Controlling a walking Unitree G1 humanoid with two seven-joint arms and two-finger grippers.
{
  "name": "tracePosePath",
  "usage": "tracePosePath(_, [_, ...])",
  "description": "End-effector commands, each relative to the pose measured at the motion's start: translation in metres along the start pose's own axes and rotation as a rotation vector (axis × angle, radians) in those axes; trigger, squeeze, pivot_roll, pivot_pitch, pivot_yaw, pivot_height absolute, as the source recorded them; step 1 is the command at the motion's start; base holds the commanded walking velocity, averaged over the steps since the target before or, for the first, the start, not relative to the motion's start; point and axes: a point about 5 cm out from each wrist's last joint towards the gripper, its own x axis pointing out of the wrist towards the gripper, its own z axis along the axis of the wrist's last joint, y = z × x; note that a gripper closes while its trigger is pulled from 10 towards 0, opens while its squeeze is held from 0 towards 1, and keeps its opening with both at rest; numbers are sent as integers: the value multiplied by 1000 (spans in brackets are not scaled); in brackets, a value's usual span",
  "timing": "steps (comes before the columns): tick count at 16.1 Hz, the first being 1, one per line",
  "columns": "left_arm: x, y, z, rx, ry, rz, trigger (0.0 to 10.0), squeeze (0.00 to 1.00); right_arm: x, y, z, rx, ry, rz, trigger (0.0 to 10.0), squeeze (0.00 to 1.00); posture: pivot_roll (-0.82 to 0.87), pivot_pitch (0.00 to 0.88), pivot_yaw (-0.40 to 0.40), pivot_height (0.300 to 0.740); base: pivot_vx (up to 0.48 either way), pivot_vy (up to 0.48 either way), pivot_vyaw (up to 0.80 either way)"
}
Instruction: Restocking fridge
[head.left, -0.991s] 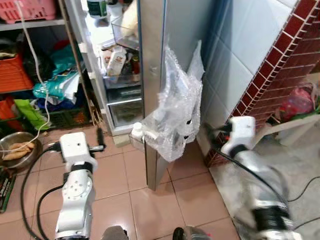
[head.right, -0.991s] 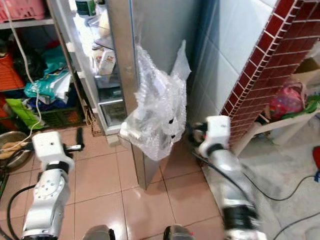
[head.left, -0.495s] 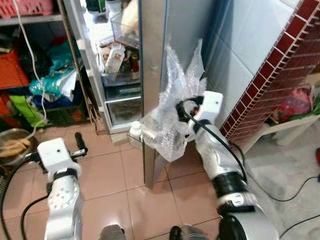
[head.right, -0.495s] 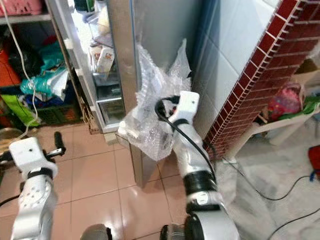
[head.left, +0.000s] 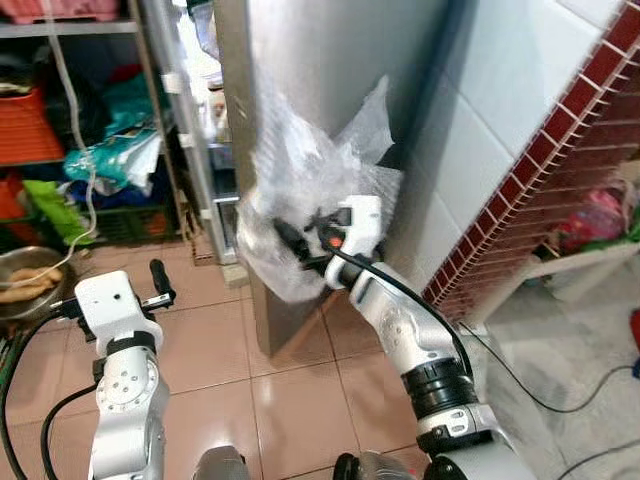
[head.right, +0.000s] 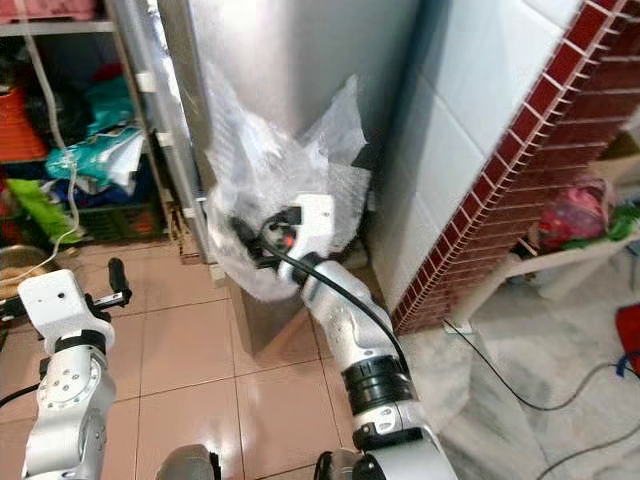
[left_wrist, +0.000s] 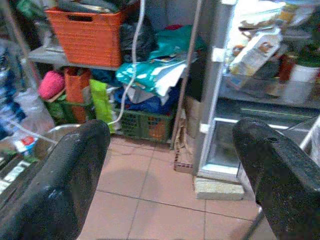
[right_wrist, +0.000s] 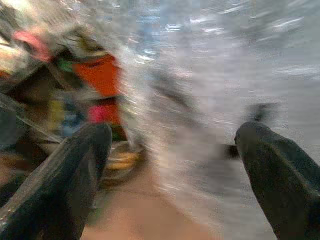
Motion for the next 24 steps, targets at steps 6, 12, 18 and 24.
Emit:
tracePosePath(6, [3, -7, -4, 11, 11, -32, 10000, 0, -67, -90, 11, -276, -44, -442, 10000, 0, 120, 14, -52, 740, 0, 0, 0])
tracePosePath(12, [4, -14, -3, 46, -10, -89, 10000, 0, -83, -89, 7, -311, -80, -483, 10000, 0, 100, 9, -35, 740, 0, 0, 0])
tracePosePath(18, [10, -30, 5, 45, -65, -164, 10000, 0, -79, -86, 10, -302, -129, -494, 10000, 0, 75, 0, -10, 740, 0, 0, 0])
tracePosePath(24, [14, -30, 6, 17, -54, -175, 10000, 0, -80, -93, 14, -312, -125, -538, 10000, 0, 68, 8, -9, 740, 0, 208, -375])
